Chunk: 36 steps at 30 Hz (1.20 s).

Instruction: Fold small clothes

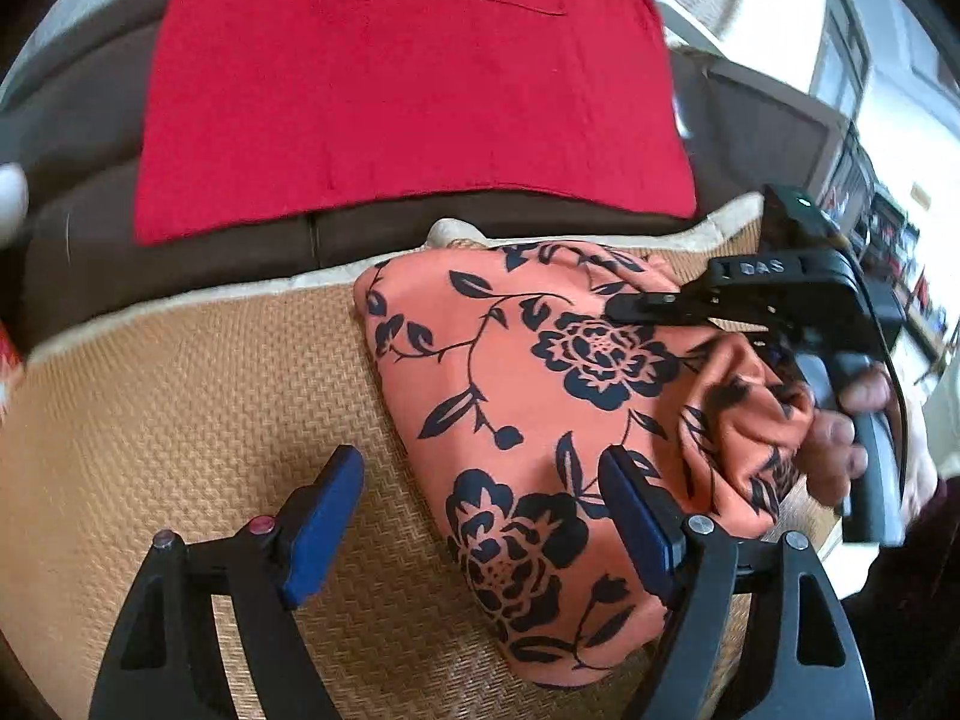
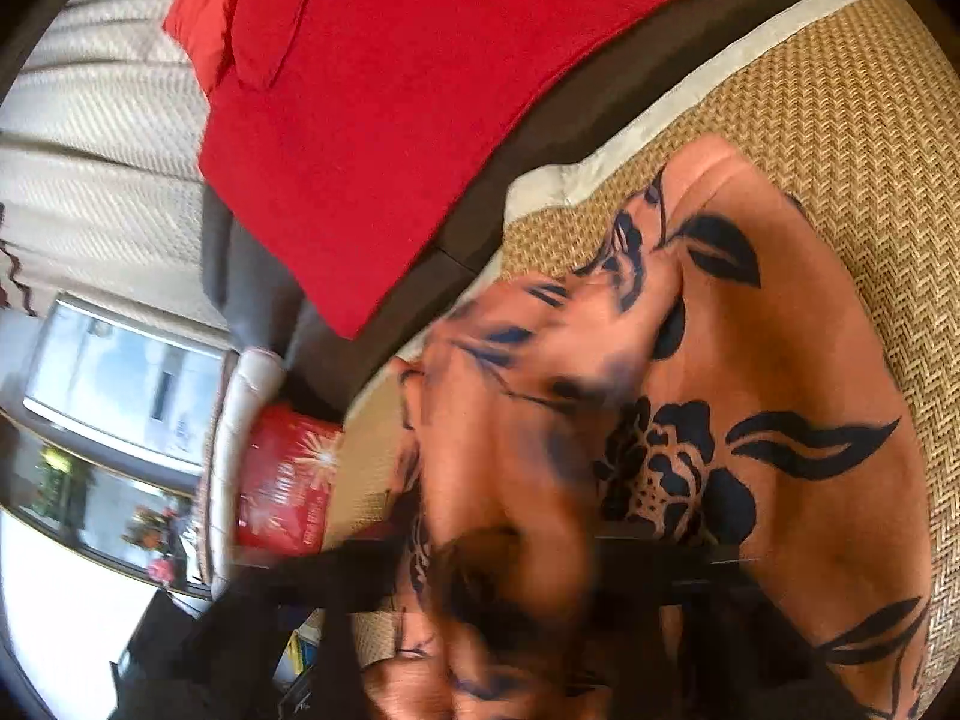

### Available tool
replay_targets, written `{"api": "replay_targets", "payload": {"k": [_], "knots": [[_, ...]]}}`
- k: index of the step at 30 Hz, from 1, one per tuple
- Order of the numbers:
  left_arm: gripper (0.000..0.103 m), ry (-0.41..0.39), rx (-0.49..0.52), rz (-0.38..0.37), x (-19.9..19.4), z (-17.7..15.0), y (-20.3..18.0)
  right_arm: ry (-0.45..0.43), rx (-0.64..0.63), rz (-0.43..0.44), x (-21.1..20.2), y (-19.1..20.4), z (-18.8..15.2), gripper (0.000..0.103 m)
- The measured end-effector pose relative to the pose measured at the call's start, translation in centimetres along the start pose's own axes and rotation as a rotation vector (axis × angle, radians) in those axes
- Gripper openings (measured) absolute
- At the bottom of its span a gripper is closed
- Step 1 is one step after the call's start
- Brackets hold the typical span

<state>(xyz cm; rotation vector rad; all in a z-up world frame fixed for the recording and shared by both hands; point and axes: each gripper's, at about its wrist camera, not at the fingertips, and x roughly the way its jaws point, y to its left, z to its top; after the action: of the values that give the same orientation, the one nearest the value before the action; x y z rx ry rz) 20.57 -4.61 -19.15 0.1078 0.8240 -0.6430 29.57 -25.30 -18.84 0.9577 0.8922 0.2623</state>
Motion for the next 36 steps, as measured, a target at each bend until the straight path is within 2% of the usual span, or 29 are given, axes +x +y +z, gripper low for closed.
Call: {"api": "replay_targets", "payload": {"k": [2,6,8,10,11,13,15,17,19,20,22,23,24,29,32,34,35,36], "knots": [[0.081,-0.029,0.015,0.007,-0.2,0.0,-0.2,-0.048,-0.045,-0.02,-0.9,0.8,0.2,0.021],[0.081,-0.082,0.06,0.003,-0.4,0.3,-2.5,-0.212,-0.175,0.011,-6.1,3.3,-0.4,0.019],[0.081,-0.071,0.062,-0.008,0.4,0.5,-3.5,-0.306,-0.221,-0.007,-8.4,3.8,-0.5,0.019],[0.081,-0.037,0.074,-0.02,2.0,0.5,-4.7,-0.352,-0.219,-0.043,-9.7,2.9,-0.2,0.019],[0.081,-0.005,0.086,-0.011,3.0,0.4,-5.3,-0.342,-0.18,-0.058,-9.8,1.6,0.3,0.019],[0.081,0.084,0.116,0.011,5.4,-0.2,-6.3,-0.25,-0.067,-0.096,-8.5,-1.7,1.4,0.019],[0.082,0.075,0.145,0.037,5.7,-0.7,-7.1,-0.217,0.045,-0.266,-8.1,-4.7,1.7,0.02],[0.082,0.076,0.154,0.03,5.2,-0.6,-7.7,-0.256,0.058,-0.23,-9.2,-5.2,1.6,0.021],[0.082,0.076,0.117,0.007,4.0,-0.7,-7.3,-0.329,0.021,-0.094,-10.9,-3.6,1.4,0.022],[0.082,0.079,0.102,0.003,4.3,-0.4,-7.1,-0.333,-0.013,-0.047,-10.9,-2.5,1.3,0.022],[0.082,0.075,0.101,0.004,4.0,-0.6,-7.0,-0.301,-0.049,-0.053,-9.9,-1.1,1.1,0.042],[0.082,0.071,0.108,0.004,4.1,-0.7,-7.0,-0.258,-0.064,-0.096,-8.6,-0.4,1.1,0.078],[0.082,0.061,0.116,0.004,4.2,-0.7,-6.7,-0.244,-0.07,-0.123,-7.9,-0.1,1.1,0.086],[0.082,-0.003,0.105,-0.011,2.5,-1.5,-4.6,-0.167,-0.091,-0.169,-5.6,0.4,0.3,0.086],[0.082,0.01,0.086,-0.028,2.8,-1.3,-4.6,-0.092,-0.101,-0.195,-2.8,0.5,-0.2,0.084],[0.082,0.03,0.095,-0.012,4.6,-1.0,-4.9,-0.055,-0.118,-0.165,-1.8,0.1,-0.4,0.064],[0.082,0.036,0.098,-0.007,4.9,-1.0,-5.2,-0.047,-0.137,-0.179,-1.5,0.5,-0.8,0.038],[0.082,0.034,0.098,-0.004,5.5,-1.1,-5.5,-0.047,-0.155,-0.198,-1.2,1.0,-1.1,0.024]]}}
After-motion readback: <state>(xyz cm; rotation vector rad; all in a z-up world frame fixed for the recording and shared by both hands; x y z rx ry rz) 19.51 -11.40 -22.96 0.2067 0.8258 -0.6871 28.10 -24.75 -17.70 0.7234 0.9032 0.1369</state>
